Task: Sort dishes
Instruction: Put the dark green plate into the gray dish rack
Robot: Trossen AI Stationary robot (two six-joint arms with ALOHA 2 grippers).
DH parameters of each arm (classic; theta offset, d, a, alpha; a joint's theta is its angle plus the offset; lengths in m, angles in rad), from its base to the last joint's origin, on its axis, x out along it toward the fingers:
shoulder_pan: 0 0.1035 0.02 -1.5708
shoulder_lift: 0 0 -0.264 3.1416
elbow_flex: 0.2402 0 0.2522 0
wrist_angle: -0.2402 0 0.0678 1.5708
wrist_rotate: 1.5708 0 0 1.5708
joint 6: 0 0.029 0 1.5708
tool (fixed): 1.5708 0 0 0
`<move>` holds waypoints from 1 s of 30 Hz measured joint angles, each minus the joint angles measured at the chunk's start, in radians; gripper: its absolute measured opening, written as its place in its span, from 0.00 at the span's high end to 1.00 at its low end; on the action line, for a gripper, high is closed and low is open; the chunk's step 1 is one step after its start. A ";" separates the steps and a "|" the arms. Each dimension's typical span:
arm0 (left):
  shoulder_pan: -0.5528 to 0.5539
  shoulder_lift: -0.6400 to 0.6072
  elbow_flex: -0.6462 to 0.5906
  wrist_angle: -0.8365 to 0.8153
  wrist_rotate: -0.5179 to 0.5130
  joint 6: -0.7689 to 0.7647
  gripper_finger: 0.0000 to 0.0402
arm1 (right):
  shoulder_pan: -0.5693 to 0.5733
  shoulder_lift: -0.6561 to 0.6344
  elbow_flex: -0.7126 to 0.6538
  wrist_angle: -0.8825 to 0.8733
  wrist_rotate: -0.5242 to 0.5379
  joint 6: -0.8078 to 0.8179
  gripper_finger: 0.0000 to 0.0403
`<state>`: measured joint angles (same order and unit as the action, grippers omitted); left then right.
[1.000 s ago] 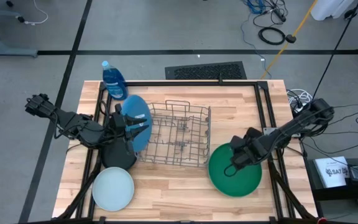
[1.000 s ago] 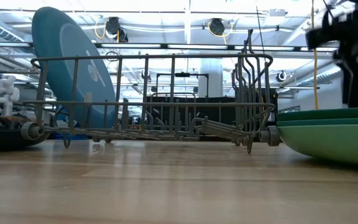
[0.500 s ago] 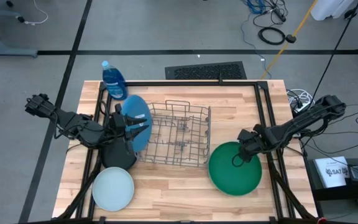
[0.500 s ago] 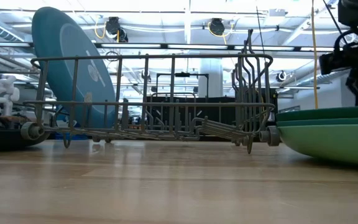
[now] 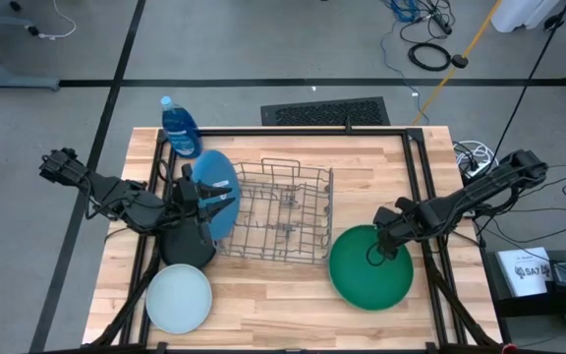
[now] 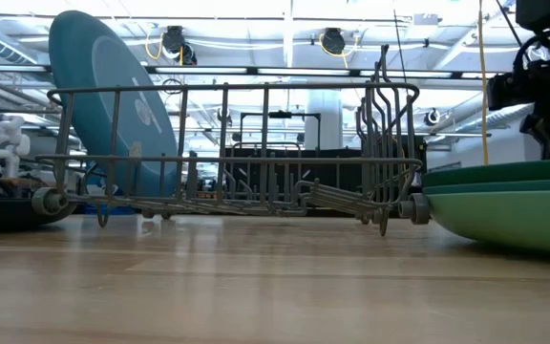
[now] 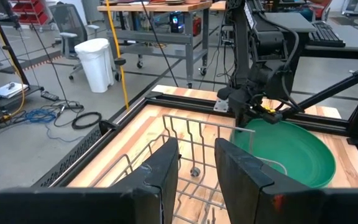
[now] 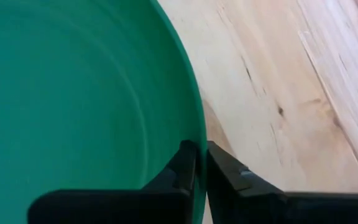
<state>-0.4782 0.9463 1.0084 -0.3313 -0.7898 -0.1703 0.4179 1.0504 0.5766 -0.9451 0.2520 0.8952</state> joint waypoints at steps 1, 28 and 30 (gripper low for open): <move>0.000 0.000 0.000 0.000 0.000 0.000 0.73 | 0.000 0.000 0.000 0.002 0.001 -0.007 0.97; 0.001 0.000 0.000 0.000 0.000 0.000 0.73 | 0.001 -0.055 0.218 -0.168 0.183 -0.231 1.00; 0.005 0.002 0.000 0.000 0.000 -0.001 0.73 | 0.001 -0.055 0.263 -0.217 0.215 -0.245 1.00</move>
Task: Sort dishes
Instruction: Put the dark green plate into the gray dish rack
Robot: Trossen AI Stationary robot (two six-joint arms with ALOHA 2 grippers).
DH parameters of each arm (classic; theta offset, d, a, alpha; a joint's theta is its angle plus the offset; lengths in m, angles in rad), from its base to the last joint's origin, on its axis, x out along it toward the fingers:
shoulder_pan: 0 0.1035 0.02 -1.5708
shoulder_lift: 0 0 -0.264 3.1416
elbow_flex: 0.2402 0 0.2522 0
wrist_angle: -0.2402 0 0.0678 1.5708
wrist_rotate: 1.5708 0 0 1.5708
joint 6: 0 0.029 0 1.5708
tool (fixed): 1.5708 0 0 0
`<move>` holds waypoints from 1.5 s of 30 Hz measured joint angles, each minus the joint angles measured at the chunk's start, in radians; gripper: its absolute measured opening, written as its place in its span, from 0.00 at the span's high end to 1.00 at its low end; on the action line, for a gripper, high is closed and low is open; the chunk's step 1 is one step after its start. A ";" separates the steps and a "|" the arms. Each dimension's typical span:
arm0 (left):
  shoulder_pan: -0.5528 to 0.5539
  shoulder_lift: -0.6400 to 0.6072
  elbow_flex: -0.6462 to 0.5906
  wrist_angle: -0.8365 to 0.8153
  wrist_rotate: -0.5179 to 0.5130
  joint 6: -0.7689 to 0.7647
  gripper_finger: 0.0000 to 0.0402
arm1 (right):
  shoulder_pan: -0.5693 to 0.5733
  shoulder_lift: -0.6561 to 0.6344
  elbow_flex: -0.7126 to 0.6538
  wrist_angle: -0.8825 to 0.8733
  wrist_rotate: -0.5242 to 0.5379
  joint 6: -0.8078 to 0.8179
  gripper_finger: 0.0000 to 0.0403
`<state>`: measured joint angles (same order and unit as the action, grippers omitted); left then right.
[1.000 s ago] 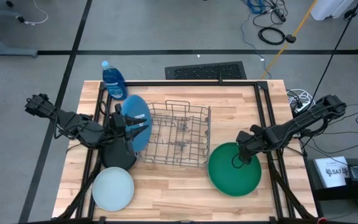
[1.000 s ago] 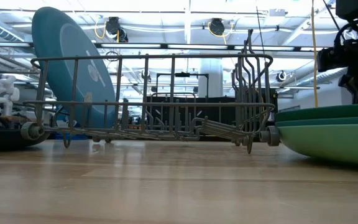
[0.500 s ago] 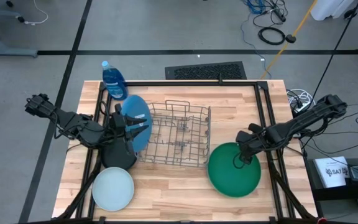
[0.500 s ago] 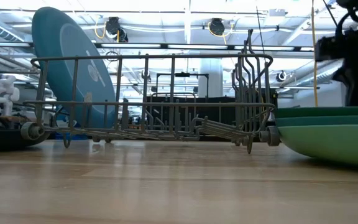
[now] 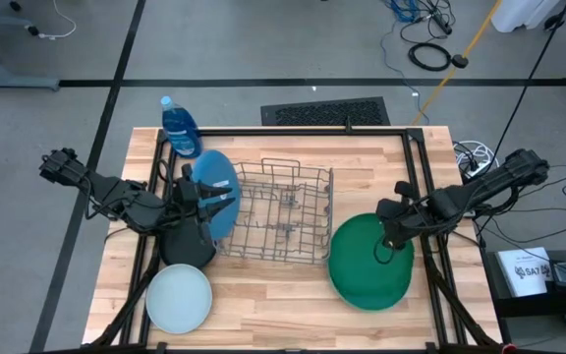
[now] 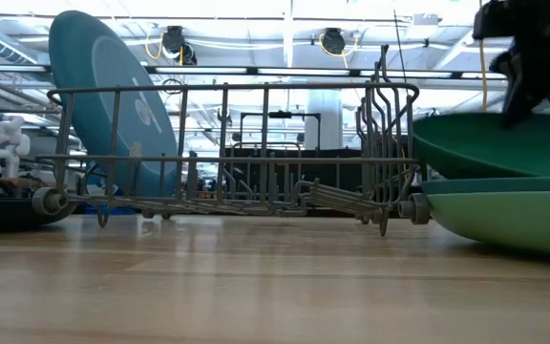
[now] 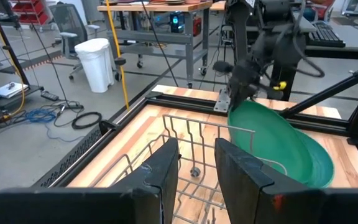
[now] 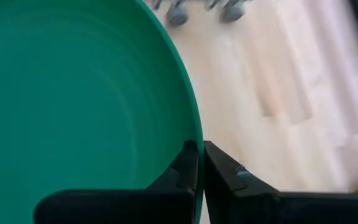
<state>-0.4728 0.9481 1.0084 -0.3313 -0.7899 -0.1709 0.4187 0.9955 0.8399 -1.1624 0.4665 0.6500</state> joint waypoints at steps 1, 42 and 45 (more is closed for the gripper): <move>0.005 0.005 0.000 0.000 0.000 -0.003 0.73 | 0.000 0.000 0.024 -0.023 0.015 -0.009 1.00; 0.185 0.221 0.098 0.453 0.286 0.314 0.67 | 0.000 0.170 0.483 0.579 0.580 -0.881 1.00; 0.182 0.218 0.114 0.422 0.384 0.373 0.58 | 0.000 0.226 0.483 0.647 0.636 -0.934 1.00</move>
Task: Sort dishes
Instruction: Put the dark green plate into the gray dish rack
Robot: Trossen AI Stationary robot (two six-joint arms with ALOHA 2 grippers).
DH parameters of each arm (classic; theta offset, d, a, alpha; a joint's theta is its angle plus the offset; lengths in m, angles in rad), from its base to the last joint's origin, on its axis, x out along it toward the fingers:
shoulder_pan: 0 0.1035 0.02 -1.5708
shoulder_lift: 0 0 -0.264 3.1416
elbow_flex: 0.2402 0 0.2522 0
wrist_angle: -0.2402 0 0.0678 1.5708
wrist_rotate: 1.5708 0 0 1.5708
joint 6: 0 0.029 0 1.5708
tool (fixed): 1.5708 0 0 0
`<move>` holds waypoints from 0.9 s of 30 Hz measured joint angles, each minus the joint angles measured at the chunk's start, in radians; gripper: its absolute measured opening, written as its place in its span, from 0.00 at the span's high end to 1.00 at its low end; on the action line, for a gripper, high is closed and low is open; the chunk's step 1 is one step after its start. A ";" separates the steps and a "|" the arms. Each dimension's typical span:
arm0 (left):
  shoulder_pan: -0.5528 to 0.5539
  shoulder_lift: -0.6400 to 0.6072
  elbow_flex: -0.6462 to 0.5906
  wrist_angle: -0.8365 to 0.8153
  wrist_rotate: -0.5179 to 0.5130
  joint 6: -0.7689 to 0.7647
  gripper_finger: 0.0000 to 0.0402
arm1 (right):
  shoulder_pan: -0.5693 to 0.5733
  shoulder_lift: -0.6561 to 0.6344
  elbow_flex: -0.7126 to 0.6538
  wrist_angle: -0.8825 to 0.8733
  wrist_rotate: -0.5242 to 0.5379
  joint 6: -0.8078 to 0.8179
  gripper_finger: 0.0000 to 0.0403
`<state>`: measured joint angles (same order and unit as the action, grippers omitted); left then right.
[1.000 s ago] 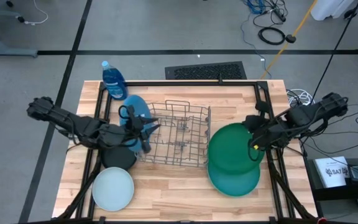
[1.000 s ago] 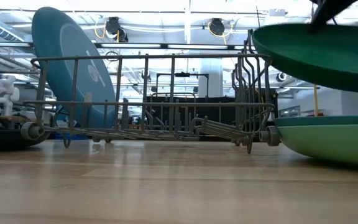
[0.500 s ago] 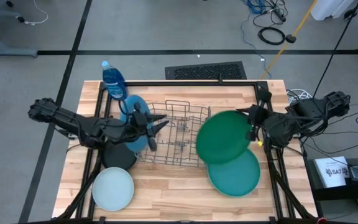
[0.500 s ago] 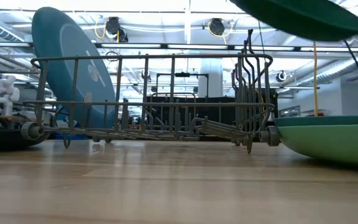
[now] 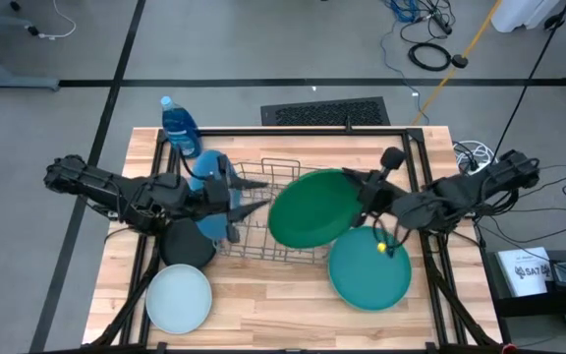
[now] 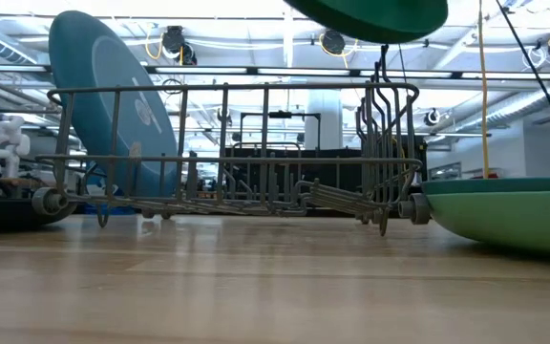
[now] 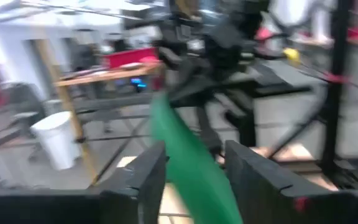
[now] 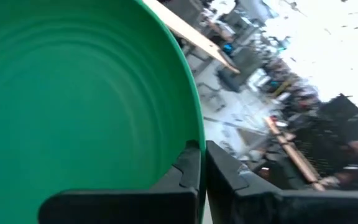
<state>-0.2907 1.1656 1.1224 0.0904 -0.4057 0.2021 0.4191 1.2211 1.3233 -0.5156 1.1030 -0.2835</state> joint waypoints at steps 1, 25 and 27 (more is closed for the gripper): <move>-0.003 -0.002 0.004 -0.009 0.025 0.015 0.55 | 0.000 0.018 0.000 0.013 0.027 -0.009 1.00; 0.041 -0.016 0.079 -0.348 -0.161 -0.092 0.43 | -0.034 0.226 -0.001 0.407 0.127 -0.287 1.00; 0.047 -0.009 0.080 -0.362 -0.155 -0.092 0.43 | -0.035 0.229 -0.001 0.428 0.123 -0.305 1.00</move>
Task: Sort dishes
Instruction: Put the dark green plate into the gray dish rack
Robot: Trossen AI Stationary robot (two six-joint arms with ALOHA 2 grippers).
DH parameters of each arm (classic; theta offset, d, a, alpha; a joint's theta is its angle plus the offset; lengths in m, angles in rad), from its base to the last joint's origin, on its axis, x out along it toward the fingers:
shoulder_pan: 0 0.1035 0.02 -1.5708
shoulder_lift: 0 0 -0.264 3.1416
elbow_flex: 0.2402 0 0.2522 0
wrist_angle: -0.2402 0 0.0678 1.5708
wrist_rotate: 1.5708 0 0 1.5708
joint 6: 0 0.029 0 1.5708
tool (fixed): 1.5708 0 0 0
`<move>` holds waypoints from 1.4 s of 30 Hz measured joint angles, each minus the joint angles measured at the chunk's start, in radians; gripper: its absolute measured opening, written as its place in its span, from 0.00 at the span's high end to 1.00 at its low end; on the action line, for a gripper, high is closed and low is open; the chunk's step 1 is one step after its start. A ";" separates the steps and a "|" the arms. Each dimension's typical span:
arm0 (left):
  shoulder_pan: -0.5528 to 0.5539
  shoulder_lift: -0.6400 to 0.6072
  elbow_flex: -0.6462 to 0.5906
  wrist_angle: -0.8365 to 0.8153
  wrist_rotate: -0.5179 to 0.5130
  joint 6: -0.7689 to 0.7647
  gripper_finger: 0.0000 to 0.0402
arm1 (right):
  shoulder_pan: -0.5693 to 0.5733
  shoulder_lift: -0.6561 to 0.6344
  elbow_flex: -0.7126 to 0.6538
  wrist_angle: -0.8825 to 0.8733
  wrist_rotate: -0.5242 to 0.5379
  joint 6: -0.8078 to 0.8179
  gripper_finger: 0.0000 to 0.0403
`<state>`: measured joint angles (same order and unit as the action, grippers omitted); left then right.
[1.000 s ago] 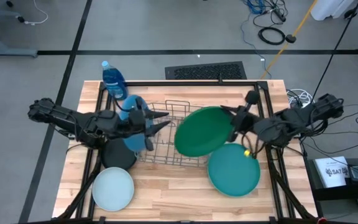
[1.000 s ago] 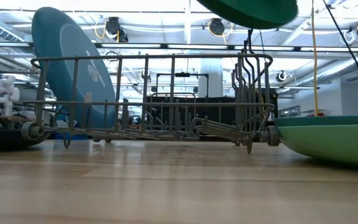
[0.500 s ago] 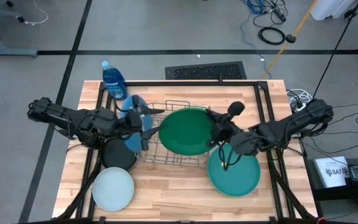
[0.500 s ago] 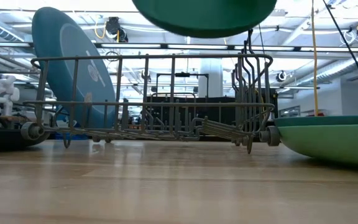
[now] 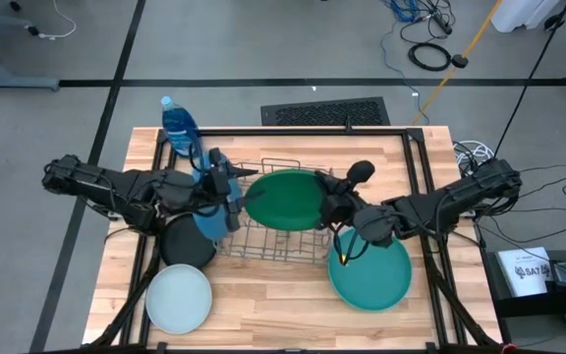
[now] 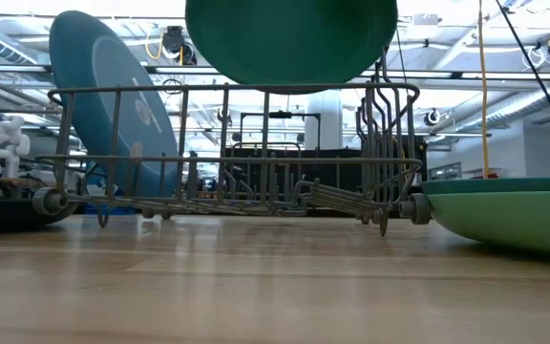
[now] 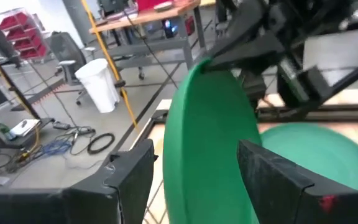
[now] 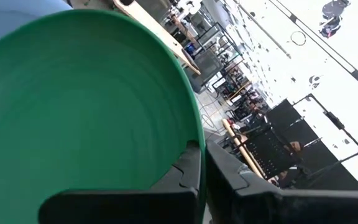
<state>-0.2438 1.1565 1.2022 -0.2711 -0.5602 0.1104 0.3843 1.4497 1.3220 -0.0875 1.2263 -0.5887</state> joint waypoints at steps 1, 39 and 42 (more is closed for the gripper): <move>0.005 0.002 0.000 -0.017 0.000 0.000 0.43 | 0.000 0.002 0.000 0.011 -0.004 -0.010 1.00; 0.062 -0.006 -0.002 -0.154 0.057 0.819 0.98 | 0.023 0.008 0.001 0.054 -0.412 0.102 0.48; 0.056 -0.005 -0.002 -0.176 0.084 0.819 0.98 | 0.009 0.008 0.001 0.043 -0.342 0.161 0.49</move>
<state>-0.1877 1.1517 1.2007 -0.4468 -0.4758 0.9298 0.3934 1.4578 1.3231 -0.0443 0.8848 -0.4280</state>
